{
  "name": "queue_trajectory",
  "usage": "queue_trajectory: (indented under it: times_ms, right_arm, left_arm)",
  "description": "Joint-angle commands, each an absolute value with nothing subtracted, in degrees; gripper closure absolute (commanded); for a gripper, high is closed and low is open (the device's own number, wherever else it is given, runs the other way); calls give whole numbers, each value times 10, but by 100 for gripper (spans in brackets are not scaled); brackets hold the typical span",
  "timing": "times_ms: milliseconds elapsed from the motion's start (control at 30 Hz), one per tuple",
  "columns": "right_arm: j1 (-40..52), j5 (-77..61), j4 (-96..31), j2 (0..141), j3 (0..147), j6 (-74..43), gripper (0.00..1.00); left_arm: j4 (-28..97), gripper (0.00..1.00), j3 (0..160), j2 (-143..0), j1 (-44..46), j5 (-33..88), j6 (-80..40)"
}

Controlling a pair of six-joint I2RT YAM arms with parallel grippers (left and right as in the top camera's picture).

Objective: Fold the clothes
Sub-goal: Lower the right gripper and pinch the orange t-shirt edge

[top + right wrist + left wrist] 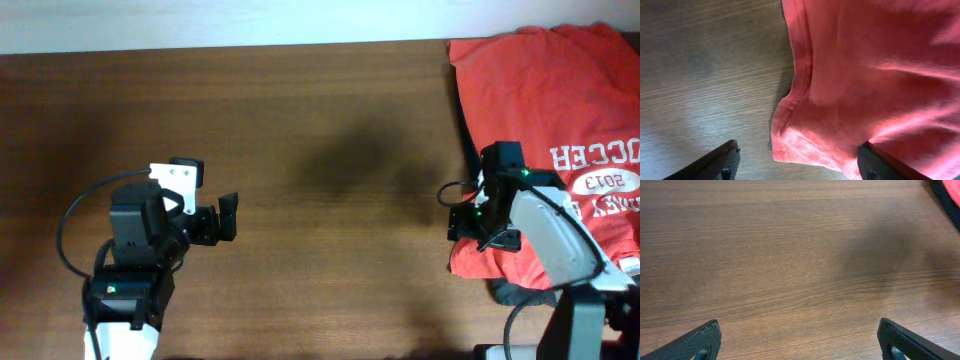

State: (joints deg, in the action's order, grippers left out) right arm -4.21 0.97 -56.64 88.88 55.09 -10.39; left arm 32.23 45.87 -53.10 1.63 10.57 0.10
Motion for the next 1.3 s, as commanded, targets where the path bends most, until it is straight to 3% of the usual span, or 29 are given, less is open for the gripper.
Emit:
queue_trajectory:
  times_ms: [0,233,333,433,467,667,700,733,767,800,833,1033,1167,1267]
  right_arm:
    - [-45,4,-568,915,552,-111,29]
    - [-45,-10,-550,934,547,-155,44]
    - [-45,-9,-547,934,547,-156,63]
    - [-46,-7,-547,934,547,-168,92]
    - [-46,-6,-547,934,547,-171,96]
    - [-46,38,-609,919,572,-196,95]
    - [-46,55,-625,908,588,-196,91]
    - [-46,64,-633,901,599,-196,83]
    - [-46,69,-637,896,606,-196,68]
    - [-46,71,-639,887,616,-190,46]
    - [-46,72,-635,882,620,-189,39]
    - [-46,107,-598,899,600,-189,49]
    - [-46,112,-560,924,571,-190,72]
    - [-46,115,-550,927,570,-189,72]
  left_arm:
    - [322,1,471,-531,14,116,-4]
    - [322,1,471,-531,14,116,-5]
    - [322,1,471,-531,14,116,-4]
    - [322,1,471,-531,14,116,-5]
    - [322,1,471,-531,14,116,-4]
    - [322,1,471,-531,14,116,-5]
    - [322,1,471,-531,14,116,-4]
    - [322,1,471,-531,14,116,-5]
    - [322,1,471,-531,14,116,-4]
    - [322,1,471,-531,14,116,-4]
    - [322,1,471,-531,14,116,-4]
    - [322,1,471,-531,14,116,-5]
    - [322,1,471,-531,14,117,-4]
    - [322,1,471,-531,14,116,-5]
